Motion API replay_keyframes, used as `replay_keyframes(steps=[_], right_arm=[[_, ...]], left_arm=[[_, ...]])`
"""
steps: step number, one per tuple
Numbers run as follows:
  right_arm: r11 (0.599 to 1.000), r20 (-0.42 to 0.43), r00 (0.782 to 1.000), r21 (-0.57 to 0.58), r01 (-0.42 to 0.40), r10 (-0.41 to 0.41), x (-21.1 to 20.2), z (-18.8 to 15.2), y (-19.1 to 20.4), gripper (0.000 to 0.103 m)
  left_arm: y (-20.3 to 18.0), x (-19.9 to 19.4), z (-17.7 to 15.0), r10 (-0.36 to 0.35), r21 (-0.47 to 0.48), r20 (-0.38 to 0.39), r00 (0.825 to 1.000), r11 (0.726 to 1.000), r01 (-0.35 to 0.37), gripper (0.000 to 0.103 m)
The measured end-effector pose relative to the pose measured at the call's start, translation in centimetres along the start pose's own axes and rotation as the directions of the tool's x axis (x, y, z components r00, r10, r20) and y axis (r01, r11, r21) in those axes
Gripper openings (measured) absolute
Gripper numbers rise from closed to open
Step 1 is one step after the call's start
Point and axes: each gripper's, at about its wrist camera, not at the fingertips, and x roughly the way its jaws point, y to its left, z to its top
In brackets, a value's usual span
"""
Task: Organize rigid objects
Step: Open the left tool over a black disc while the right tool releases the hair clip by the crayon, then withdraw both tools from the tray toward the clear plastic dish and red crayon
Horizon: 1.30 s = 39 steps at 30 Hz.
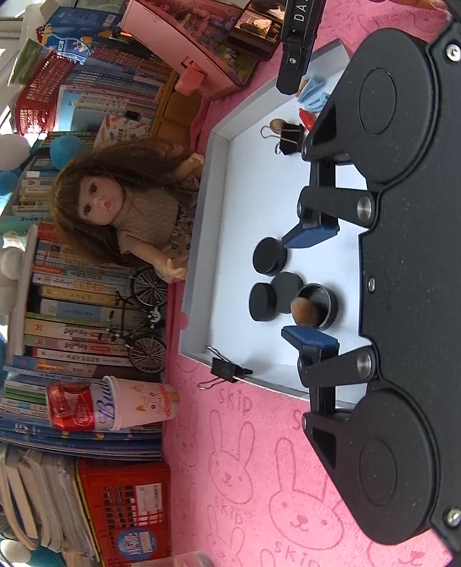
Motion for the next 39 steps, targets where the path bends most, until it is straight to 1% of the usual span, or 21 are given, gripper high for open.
replay_keyframes(steps=[1,3,5,9,10,12,18,22,26,31,35,39], right_arm=[[1.0,0.009,1.0,-0.013,-0.002,0.002,-0.3,0.0,0.2,0.059],[0.999,0.025,1.0,-0.036,-0.011,0.012,-0.9,0.0,0.4,0.065],[0.998,0.036,0.999,-0.053,-0.023,0.025,-1.6,-0.1,0.6,0.069],[0.995,0.051,0.997,-0.087,-0.055,0.059,-2.9,-0.6,0.9,0.078],[0.993,0.054,0.996,-0.098,-0.062,0.068,-3.2,-0.8,1.0,0.079],[0.99,0.063,0.994,-0.121,-0.077,0.085,-3.9,-1.2,1.3,0.083],[0.978,0.076,0.989,-0.176,-0.114,0.129,-5.9,-2.7,1.7,0.086],[0.975,0.092,0.988,-0.197,-0.103,0.123,-7.0,-3.8,1.6,0.09],[0.975,0.088,0.988,-0.192,-0.111,0.13,-8.1,-5.0,0.9,0.092],[0.969,0.09,0.986,-0.218,-0.118,0.141,-9.7,-6.5,0.3,0.094],[0.961,0.081,0.99,-0.263,-0.09,0.115,-10.3,-7.7,0.4,0.095],[0.955,0.064,0.99,-0.281,-0.1,0.122,-10.9,-8.6,0.4,0.095]], left_arm=[[0.0,-0.3,0.1,-0.01,0.0,0.005,1.0,1.0,0.01,0.053],[-0.1,-0.9,0.1,-0.025,-0.001,0.012,1.0,1.0,0.025,0.059],[-0.3,-1.6,0.1,-0.035,0.002,0.016,0.999,0.999,0.035,0.064],[-0.5,-3.2,-0.5,-0.075,0.022,0.029,0.997,0.997,0.074,0.078],[-0.6,-3.7,-0.7,-0.086,0.03,0.032,0.996,0.996,0.085,0.079],[-0.7,-4.5,-1.2,-0.106,0.049,0.036,0.994,0.993,0.104,0.08],[-1.1,-7.0,-2.5,-0.145,0.083,0.041,0.989,0.986,0.141,0.081],[-1.1,-8.5,-3.6,-0.167,0.099,0.042,0.985,0.982,0.162,0.082],[-1.0,-9.9,-4.6,-0.188,0.106,0.043,0.981,0.978,0.182,0.082],[-0.7,-11.8,-5.9,-0.212,0.11,0.051,0.976,0.972,0.205,0.082],[-0.6,-13.1,-7.0,-0.226,0.123,0.04,0.973,0.968,0.22,0.082],[-0.6,-13.8,-8.2,-0.237,0.132,0.023,0.971,0.964,0.232,0.082]])
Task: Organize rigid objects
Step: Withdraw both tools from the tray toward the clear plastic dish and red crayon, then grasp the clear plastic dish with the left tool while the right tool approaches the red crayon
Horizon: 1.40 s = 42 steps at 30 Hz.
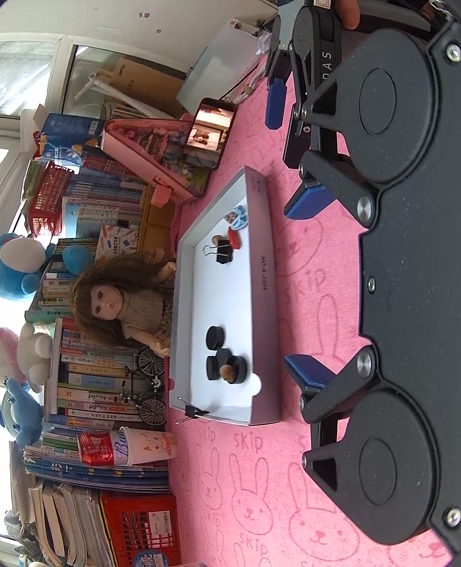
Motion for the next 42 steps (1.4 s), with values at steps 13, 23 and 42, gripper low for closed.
replay_keyframes(steps=[13,23,42], right_arm=[[0.999,-0.021,1.0,-0.031,-0.018,0.017,0.0,-1.1,0.9,0.095],[1.0,-0.033,0.999,-0.021,-0.014,0.013,0.2,-1.5,0.8,0.095],[1.0,-0.049,0.999,-0.012,-0.015,0.015,0.0,-2.3,0.5,0.096]], left_arm=[[-1.4,-0.3,-2.5,-0.027,0.062,-0.055,0.998,0.998,0.03,0.082],[-2.2,-0.8,-3.3,-0.106,0.077,-0.103,0.989,0.991,0.114,0.067],[-3.6,0.7,-3.8,-0.069,0.068,-0.127,0.99,0.995,0.078,0.026]])
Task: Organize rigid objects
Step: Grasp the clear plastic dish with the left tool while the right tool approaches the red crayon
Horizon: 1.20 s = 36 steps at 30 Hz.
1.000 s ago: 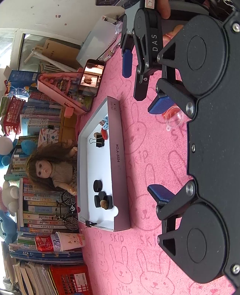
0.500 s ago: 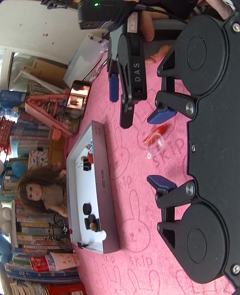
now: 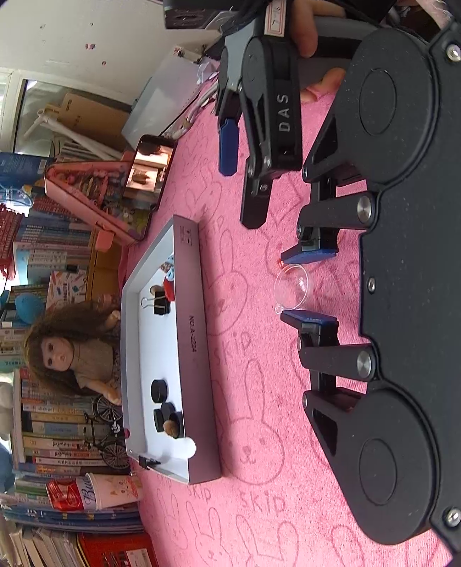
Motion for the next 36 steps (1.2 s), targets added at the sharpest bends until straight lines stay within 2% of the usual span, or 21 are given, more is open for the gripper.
replay_keyframes(steps=[5,9,13,17,25,36], right_arm=[[1.0,-0.012,1.0,-0.006,-0.021,0.021,-0.3,-0.2,0.2,0.096],[0.995,-0.02,0.995,-0.007,-0.101,0.101,-0.7,-0.6,0.6,0.096],[0.982,-0.043,0.984,-0.075,-0.174,0.171,-0.8,-1.1,2.1,0.096],[0.975,-0.074,0.981,-0.121,-0.189,0.181,-0.6,-1.6,3.7,0.096],[0.985,-0.072,0.996,-0.162,-0.061,0.049,-0.2,-1.6,3.3,0.096],[0.984,-0.065,0.997,-0.174,0.03,-0.042,0.3,-1.1,2.3,0.097]], left_arm=[[0.9,0.0,0.1,0.038,-0.014,0.0,0.999,0.999,-0.038,0.026],[1.3,-0.1,0.1,0.055,-0.016,0.008,0.998,0.998,-0.055,0.026],[1.5,-0.1,0.0,0.062,-0.017,0.011,0.998,0.998,-0.062,0.026],[1.6,-0.1,0.0,0.072,-0.021,0.015,0.997,0.997,-0.071,0.026],[2.1,-0.2,0.0,0.083,-0.034,0.018,0.996,0.996,-0.082,0.026],[2.4,-0.2,0.0,0.082,-0.052,0.023,0.996,0.995,-0.081,0.026]])
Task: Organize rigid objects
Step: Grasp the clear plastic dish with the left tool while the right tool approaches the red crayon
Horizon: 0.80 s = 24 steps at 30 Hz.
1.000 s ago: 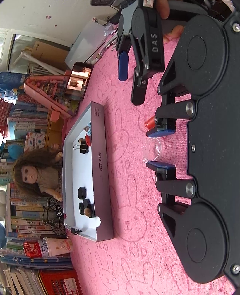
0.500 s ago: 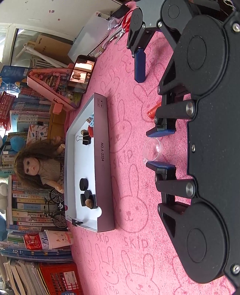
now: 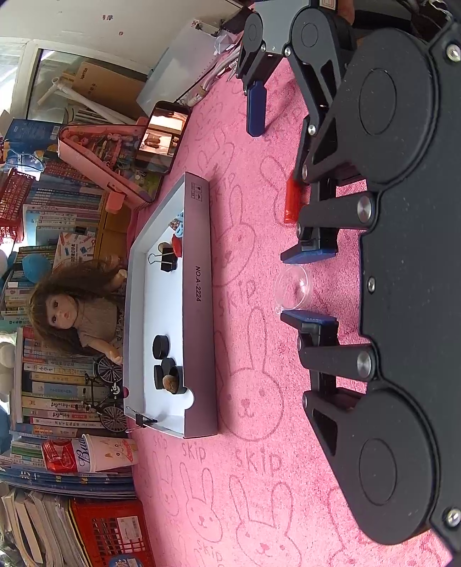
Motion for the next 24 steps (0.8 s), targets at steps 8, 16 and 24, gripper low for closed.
replay_keyframes(steps=[8,16,24], right_arm=[[0.994,-0.035,0.997,0.081,0.072,-0.069,1.1,0.9,-1.0,0.099],[0.996,0.012,1.0,0.087,-0.022,0.021,-0.4,0.9,0.6,0.099],[0.997,0.019,0.999,0.059,-0.05,0.049,0.5,1.3,2.9,0.095]], left_arm=[[-0.1,-0.2,-0.1,0.02,0.001,0.008,1.0,1.0,-0.02,0.026],[0.1,-0.3,-0.2,0.048,0.004,0.018,0.999,0.999,-0.048,0.026],[0.4,-0.5,-0.3,0.063,-0.01,0.019,0.998,0.998,-0.063,0.026]])
